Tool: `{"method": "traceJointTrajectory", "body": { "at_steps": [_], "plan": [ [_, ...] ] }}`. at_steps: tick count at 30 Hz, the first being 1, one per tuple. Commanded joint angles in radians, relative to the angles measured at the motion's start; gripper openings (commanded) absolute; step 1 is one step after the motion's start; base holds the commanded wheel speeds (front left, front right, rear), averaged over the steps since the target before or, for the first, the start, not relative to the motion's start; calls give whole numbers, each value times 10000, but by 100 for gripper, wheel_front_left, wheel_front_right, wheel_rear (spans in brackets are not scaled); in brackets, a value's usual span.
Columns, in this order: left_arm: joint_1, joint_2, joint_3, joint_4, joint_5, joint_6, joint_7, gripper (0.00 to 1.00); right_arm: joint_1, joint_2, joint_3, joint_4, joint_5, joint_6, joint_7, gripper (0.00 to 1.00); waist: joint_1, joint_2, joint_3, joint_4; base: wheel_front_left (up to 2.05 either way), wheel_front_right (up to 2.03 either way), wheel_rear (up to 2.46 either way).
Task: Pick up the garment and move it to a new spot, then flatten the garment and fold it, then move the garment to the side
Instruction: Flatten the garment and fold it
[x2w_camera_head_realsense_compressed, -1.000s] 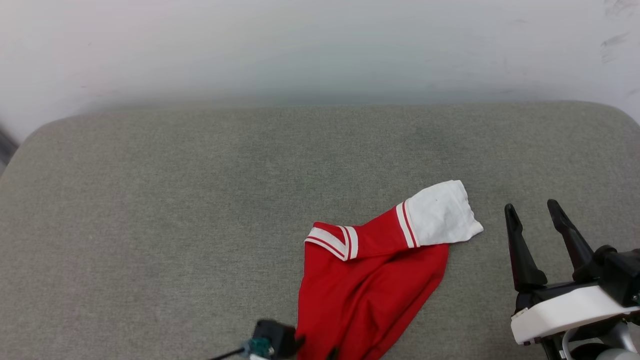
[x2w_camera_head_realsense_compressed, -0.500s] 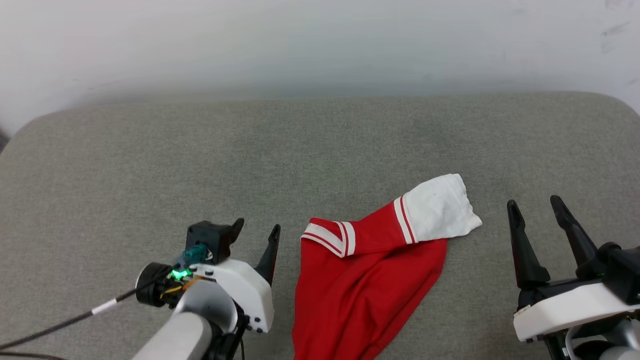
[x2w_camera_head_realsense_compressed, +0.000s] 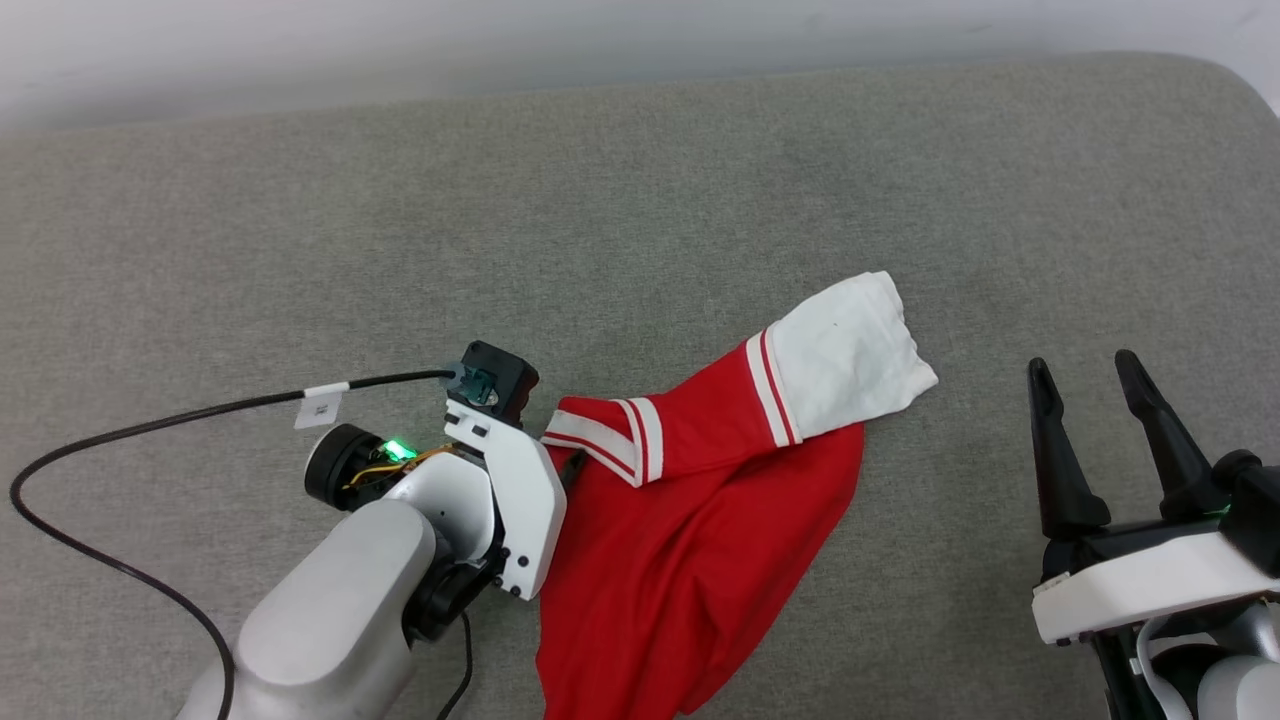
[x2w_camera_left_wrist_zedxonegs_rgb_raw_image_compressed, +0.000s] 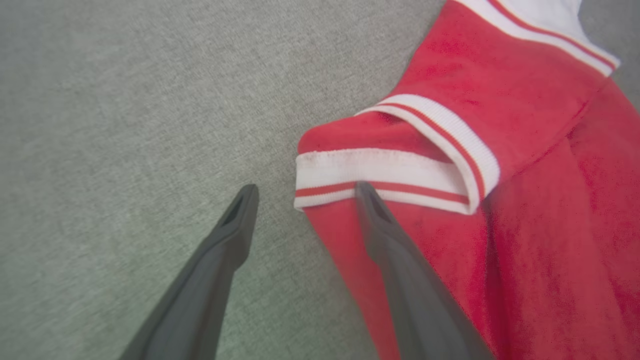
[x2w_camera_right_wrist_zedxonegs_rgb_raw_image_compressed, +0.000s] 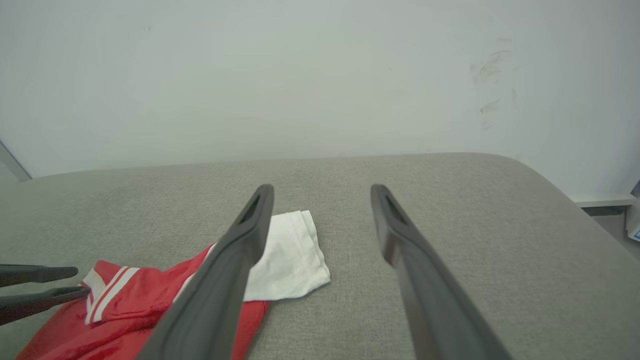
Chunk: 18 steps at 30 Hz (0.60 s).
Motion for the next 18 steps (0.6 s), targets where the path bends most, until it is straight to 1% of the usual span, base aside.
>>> {"method": "traceJointTrajectory", "body": {
  "at_steps": [1, 6, 7, 8, 9, 10, 12, 18],
  "plan": [
    [-157, 22, -51, 179, -31, -41, 211, 100, -145, 31, 19, 45, 72, -3, -92, 100, -1, -1, 173, -166, 0, 0, 0],
    [-199, 50, -545, 1158, -353, -347, 1891, 100, -208, 30, 31, 255, 139, -3, -173, 100, -1, -1, 220, -302, 0, 0, 0],
    [-174, 37, -607, 1264, -402, -381, 2132, 83, -206, 30, 26, 293, 160, -3, -168, 100, -1, -1, 215, -319, 0, 0, 0],
    [-174, 6, -660, 1331, -457, -397, 2270, 44, -209, 31, 23, 324, 169, -3, -175, 100, -1, -1, 204, -334, 0, 0, 0],
    [-192, -39, -692, 1350, -497, -404, 2339, 0, -217, 31, 9, 352, 215, -3, -195, 100, -1, -1, 190, -345, 0, 0, 0],
    [-224, -78, -703, 1332, -453, -379, 2299, 0, -217, 31, 2, 378, 243, -3, -219, 100, -1, -1, 162, -348, 0, 0, 0],
    [-399, -86, -587, 1219, -221, -165, 1821, 0, -185, 31, -39, 427, 275, -3, -237, 100, -1, -1, 78, -340, 0, 0, 0],
    [-1034, -138, -111, 597, 553, 600, -199, 0, 21, 31, -136, 533, 309, -3, -142, 100, -1, -1, -433, -213, 0, 0, 0]
  ]
}}
